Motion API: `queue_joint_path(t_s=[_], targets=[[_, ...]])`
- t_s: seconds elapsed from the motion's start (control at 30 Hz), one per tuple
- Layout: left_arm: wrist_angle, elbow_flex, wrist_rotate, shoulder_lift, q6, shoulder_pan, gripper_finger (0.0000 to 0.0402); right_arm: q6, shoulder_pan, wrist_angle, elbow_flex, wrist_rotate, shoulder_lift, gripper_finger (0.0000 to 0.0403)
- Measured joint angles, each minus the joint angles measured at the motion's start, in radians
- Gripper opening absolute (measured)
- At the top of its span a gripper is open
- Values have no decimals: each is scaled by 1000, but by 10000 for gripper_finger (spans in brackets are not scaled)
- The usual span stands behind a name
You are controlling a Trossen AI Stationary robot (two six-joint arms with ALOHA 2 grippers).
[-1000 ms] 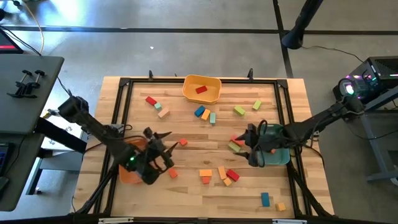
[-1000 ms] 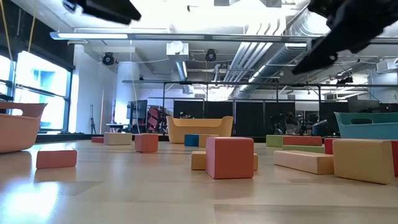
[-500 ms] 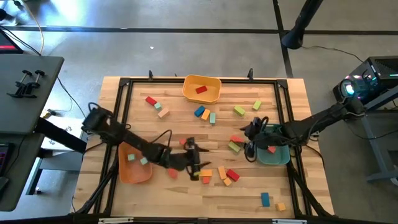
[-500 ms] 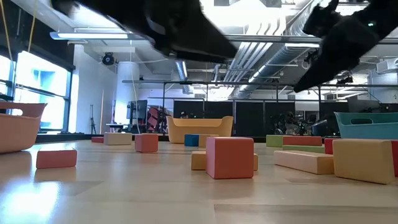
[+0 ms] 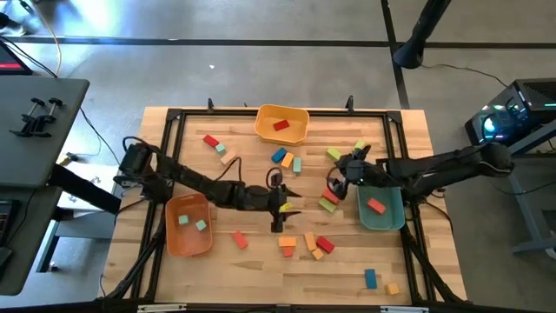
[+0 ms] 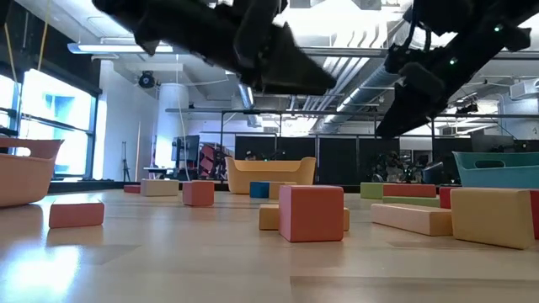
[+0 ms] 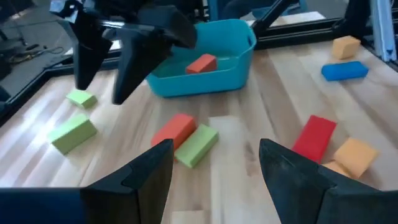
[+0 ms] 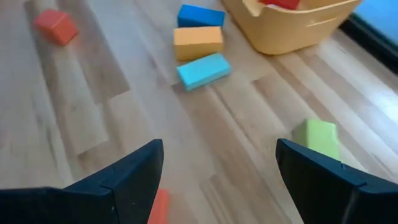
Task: Sort blocks by size
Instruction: Put the thick orange rectangular block into the green bin
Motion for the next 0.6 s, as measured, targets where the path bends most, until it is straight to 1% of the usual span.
queue_joint_path(t_s=[0.13, 0.3, 0.47, 0.53, 0.6], targets=[[35, -97, 12, -47, -55, 33, 225, -59, 5, 40, 0, -84, 50, 307], [249, -259, 12, -130, -131, 38, 225, -15, 23, 68, 0, -161, 127, 307], [457, -368, -14, -161, -163, 14, 225, 71, 39, 56, 0, -154, 218, 307], [497, -388, -16, -161, -158, 5, 225, 89, 39, 54, 0, -162, 249, 307], [498, -397, -31, -161, -160, -2, 225, 113, 39, 51, 0, -177, 273, 303]])
